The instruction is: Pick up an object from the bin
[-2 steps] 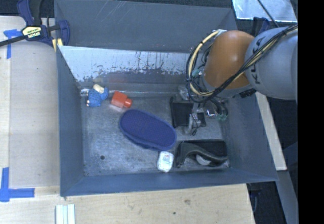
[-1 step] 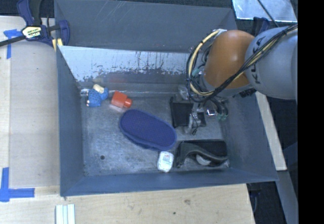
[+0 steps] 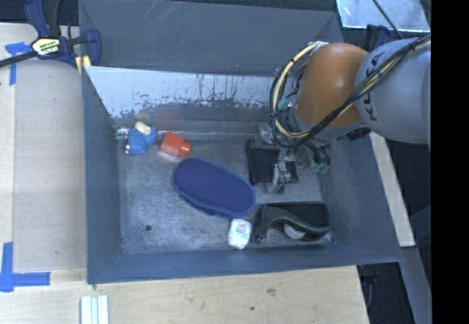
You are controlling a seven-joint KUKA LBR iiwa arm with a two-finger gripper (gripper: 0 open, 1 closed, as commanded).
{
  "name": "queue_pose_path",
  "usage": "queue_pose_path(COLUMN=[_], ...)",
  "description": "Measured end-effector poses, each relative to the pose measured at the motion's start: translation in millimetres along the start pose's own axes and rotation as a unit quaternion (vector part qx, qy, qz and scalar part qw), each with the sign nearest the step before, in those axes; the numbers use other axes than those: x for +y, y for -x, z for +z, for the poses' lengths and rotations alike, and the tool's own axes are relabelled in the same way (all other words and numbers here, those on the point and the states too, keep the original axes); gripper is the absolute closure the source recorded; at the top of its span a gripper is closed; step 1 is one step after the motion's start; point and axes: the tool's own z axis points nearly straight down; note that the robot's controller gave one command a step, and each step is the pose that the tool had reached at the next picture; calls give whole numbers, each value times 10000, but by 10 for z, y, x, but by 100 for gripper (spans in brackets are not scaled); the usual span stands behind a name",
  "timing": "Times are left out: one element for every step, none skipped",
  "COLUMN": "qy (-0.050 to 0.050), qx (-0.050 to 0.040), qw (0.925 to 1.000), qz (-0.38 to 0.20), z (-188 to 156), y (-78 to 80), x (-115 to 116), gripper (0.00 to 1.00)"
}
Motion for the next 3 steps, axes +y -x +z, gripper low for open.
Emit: queue_pose_path(qy=[-2,-4,-9], qx=[-13,-29,-31], qw=[10000,10000,10000], qz=[3,5,7], z=[-5,-20,-644], y=[12,23,53], x=[-3,-5,-9], gripper=[0,100,100])
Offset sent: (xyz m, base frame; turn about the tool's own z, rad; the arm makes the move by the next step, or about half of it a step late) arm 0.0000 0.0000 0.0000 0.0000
